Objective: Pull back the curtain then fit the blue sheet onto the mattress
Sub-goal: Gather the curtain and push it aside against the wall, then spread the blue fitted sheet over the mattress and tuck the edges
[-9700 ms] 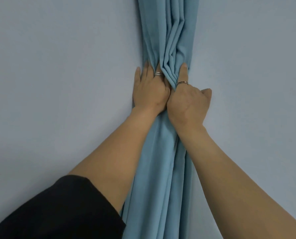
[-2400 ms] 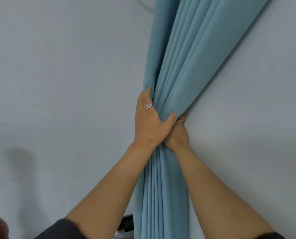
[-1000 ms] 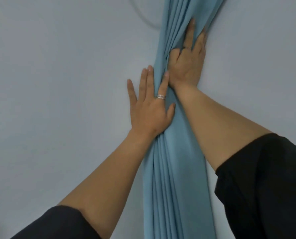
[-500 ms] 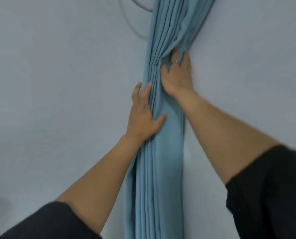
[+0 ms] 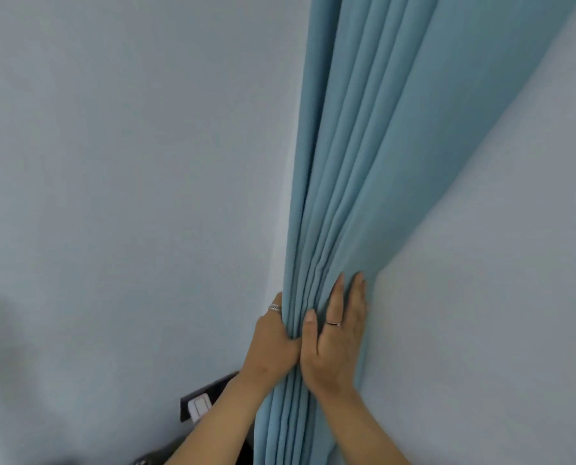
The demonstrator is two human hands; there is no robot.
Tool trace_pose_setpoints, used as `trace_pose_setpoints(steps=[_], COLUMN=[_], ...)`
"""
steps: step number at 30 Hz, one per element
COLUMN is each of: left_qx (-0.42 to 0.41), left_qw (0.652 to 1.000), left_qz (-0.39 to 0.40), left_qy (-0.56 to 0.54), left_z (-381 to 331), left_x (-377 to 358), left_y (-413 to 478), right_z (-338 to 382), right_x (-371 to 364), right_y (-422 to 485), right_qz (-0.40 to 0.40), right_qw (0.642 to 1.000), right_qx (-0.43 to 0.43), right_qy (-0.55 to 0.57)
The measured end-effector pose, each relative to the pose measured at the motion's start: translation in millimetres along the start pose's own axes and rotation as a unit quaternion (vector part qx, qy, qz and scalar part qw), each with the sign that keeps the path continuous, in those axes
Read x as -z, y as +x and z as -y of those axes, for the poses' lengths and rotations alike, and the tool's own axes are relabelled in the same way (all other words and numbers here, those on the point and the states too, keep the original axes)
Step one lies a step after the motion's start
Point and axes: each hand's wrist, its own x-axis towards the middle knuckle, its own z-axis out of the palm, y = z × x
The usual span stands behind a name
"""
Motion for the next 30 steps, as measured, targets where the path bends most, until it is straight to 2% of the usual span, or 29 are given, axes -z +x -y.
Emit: trace_pose_setpoints(steps=[5,9,11,14,17,21,25,30], left_qx=[0.03,0.041,-0.003,-0.116,-0.176,-0.184,-0.219,-0.152], left_qw=[0.999,0.998,0.991,0.95,0.937,0.97,0.974,0.971], left_qz=[-0.029,-0.044,-0.105,-0.207,-0.204,-0.096,0.01,0.163], left_qy=[0.009,0.022,0.08,0.203,0.221,0.127,0.057,-0.082], left_z=[21,-2,-21,-60,-100,-138,-172,-215], left_x=[-16,-17,-20,-30,-61,-130,-206,-301], left_y=[-25,-38,-49,-63,-82,-125,-185,-281], right_z=[-13,-5,-3,2,7,1,-9,-19], right_x=[11,34,54,97,156,255,361,497], right_y=[-44,-51,-48,-39,-37,-62,-104,-178], right_qz=[0.092,0.126,0.13,0.097,0.076,0.029,-0.049,-0.149], right_qw=[0.994,0.984,0.98,0.978,0.965,0.954,0.953,0.935], right_qx=[-0.052,-0.105,-0.119,-0.133,-0.166,-0.197,-0.234,-0.31], right_qy=[0.009,0.063,0.096,0.13,0.19,0.226,0.186,0.087])
